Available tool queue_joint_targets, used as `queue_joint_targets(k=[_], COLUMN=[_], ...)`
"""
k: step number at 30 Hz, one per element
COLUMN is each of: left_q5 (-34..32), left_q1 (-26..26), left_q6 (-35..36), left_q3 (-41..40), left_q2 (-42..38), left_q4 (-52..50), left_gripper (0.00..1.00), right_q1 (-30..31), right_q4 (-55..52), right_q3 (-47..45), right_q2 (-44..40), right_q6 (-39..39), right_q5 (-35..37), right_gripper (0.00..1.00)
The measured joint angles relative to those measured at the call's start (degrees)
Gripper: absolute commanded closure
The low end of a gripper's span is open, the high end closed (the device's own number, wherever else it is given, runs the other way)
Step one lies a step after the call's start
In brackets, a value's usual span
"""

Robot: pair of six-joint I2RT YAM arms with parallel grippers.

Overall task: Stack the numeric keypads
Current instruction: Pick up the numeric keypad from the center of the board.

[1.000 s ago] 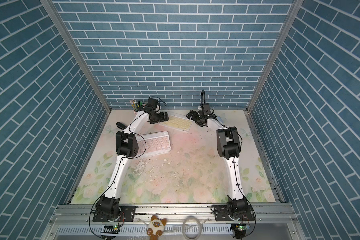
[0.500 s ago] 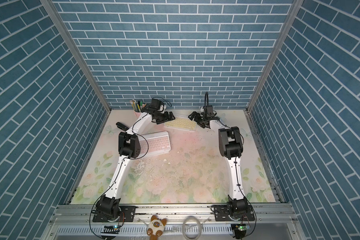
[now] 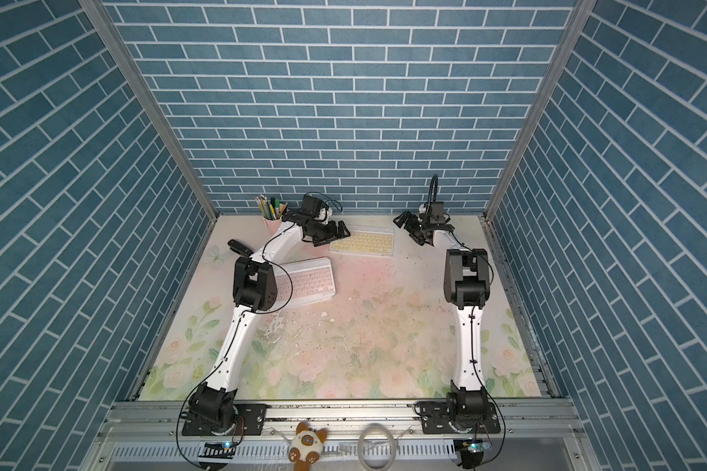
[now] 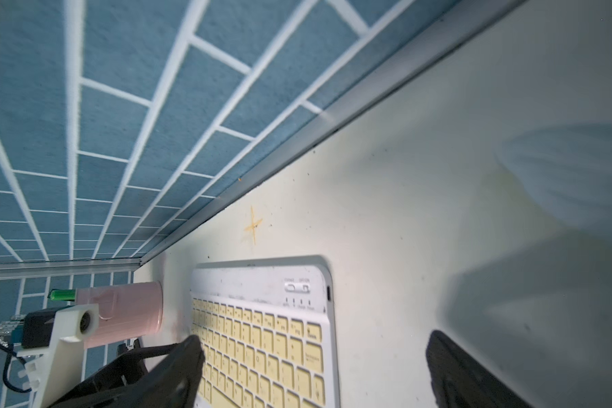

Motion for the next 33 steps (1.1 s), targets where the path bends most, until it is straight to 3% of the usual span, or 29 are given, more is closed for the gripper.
queue_joint_targets(k=[7,13,33], left_q5=[0.4,0.9,1.4], left_q1=[0.0,0.1,0.3], left_q6=[-1.7,-2.0,-3.0], left_q3=[0.0,0.0,0.0], left_q2=[0.0,0.0,0.0], left_q4=[-0.1,-0.2,-0.2], left_gripper=[0.0,0.0,0.0], right_q1=[2.1,3.6,3.0], right_q4=[-1.8,-3.1,14.1], right_q3=[12.3,16.7,-0.3], right_q2=[8.5,11.0,4.7], right_q6=[2.1,2.6,11.2], right_q5=[-2.3,-2.4,-4.2], right_gripper=[0.01,0.01,0.01])
